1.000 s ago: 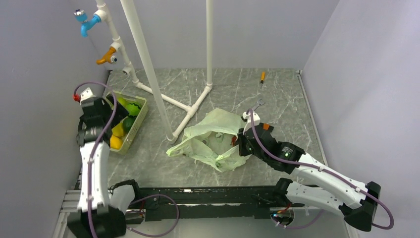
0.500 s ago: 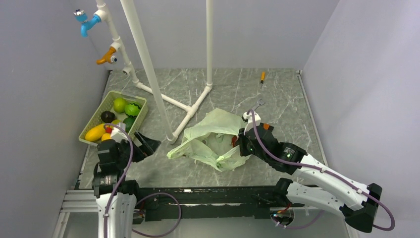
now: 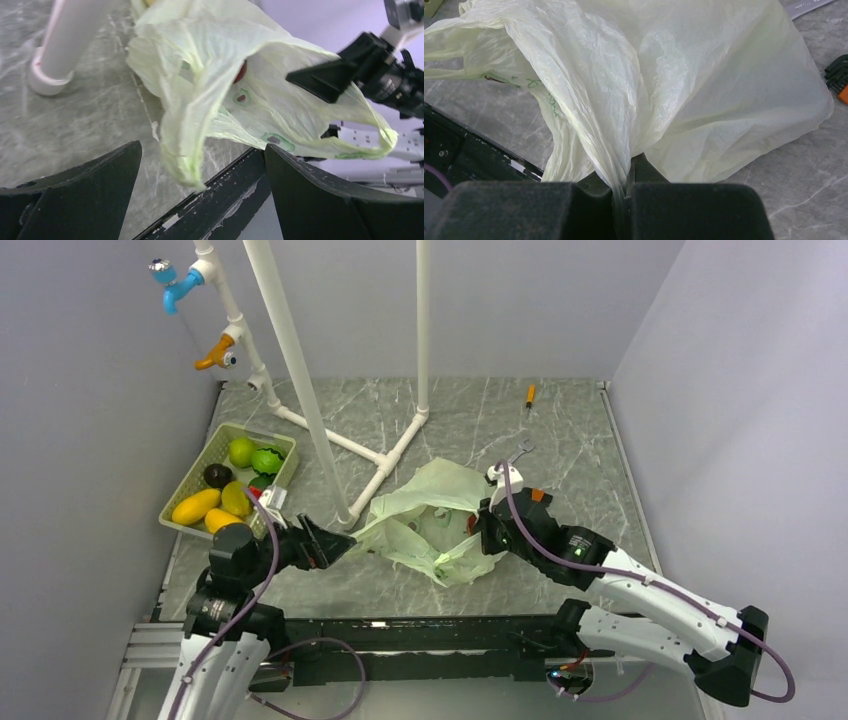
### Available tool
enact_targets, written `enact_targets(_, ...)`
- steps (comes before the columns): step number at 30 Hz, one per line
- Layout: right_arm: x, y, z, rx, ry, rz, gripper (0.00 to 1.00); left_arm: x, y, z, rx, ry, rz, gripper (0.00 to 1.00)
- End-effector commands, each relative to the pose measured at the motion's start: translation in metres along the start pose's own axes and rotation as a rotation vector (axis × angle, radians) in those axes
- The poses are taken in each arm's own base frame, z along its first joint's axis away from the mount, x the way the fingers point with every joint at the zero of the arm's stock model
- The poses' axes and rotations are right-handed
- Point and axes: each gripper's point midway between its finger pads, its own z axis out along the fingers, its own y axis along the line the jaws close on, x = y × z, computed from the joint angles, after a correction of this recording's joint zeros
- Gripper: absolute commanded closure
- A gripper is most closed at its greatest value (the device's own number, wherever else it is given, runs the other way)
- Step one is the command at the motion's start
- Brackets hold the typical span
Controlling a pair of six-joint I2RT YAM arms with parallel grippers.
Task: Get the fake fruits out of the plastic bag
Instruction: Take out the fake fruit from the plastic bag.
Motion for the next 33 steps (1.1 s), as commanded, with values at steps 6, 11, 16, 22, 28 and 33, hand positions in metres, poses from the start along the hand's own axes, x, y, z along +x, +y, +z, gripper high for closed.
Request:
enact_targets(6, -0.011, 0.021, -0.007, -0.115, -0.026, -0.020, 1.00, -0.002, -0.066, 0.024, 0.147, 0.014, 0.146, 0.01)
enact_targets(11, 0.001, 0.054, -0.021, -0.362, -0.008, -0.106, 1.00, 0.016, -0.105, 0.038, 0.232, 0.031, 0.263, 0.01)
enact_targets(16, 0.009, 0.062, -0.025, -0.434, -0.022, -0.072, 1.00, 0.039, -0.122, 0.053, 0.248, 0.098, 0.325, 0.07)
enact_targets(22, 0.018, 0.054, -0.022, -0.367, 0.059, -0.051, 1.00, 0.023, -0.141, 0.034, 0.273, 0.046, 0.335, 0.06)
enact_targets(28, 0.021, 0.024, -0.025, -0.158, 0.155, -0.019, 1.00, -0.030, -0.158, -0.010, 0.228, -0.024, 0.367, 0.01)
enact_targets(33, 0.017, 0.017, -0.035, -0.101, 0.189, -0.004, 1.00, -0.040, -0.181, -0.021, 0.264, 0.014, 0.402, 0.01)
